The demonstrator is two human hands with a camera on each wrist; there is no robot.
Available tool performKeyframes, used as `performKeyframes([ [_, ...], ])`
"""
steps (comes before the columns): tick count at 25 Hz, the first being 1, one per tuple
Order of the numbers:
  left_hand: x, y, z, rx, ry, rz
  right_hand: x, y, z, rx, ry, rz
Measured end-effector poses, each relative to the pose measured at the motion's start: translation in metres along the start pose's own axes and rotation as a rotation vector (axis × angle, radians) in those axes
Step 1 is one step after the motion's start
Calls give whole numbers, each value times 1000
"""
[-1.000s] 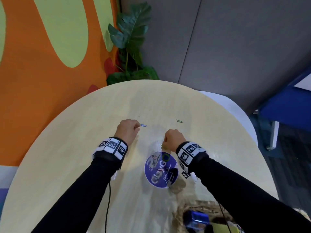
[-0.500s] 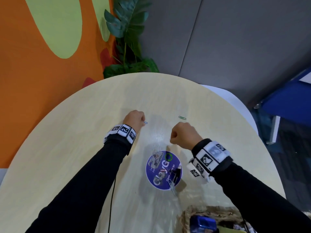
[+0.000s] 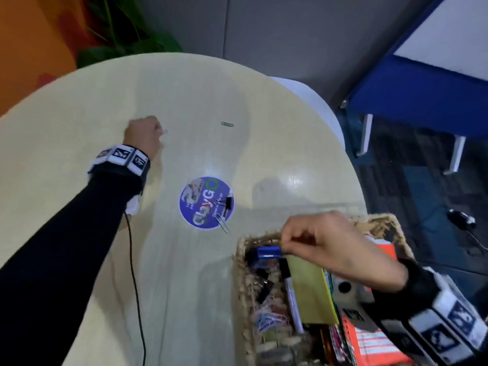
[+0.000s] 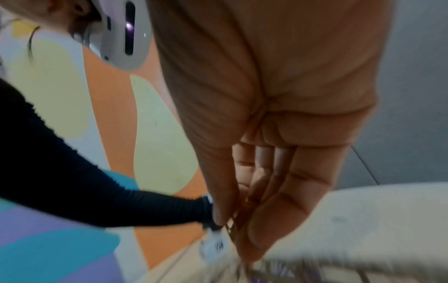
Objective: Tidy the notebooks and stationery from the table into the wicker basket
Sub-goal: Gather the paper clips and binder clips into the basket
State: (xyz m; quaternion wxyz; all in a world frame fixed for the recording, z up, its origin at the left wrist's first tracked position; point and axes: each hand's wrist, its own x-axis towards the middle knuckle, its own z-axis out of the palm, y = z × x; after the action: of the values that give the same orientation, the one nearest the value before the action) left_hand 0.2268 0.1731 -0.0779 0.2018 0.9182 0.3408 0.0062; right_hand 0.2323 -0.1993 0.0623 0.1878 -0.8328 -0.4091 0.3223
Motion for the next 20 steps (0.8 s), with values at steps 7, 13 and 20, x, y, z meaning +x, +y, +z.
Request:
performKeyframes([
  [7,-112,58,-64,-288,106,254,-38,44,102,-290,-263,35],
  [13,-272,101,-76,-318,4,521,-32,39,130,-510,-310,44],
  [20,-364,118,-11,-97,-99,616,-32,43,113,-451,-185,97],
])
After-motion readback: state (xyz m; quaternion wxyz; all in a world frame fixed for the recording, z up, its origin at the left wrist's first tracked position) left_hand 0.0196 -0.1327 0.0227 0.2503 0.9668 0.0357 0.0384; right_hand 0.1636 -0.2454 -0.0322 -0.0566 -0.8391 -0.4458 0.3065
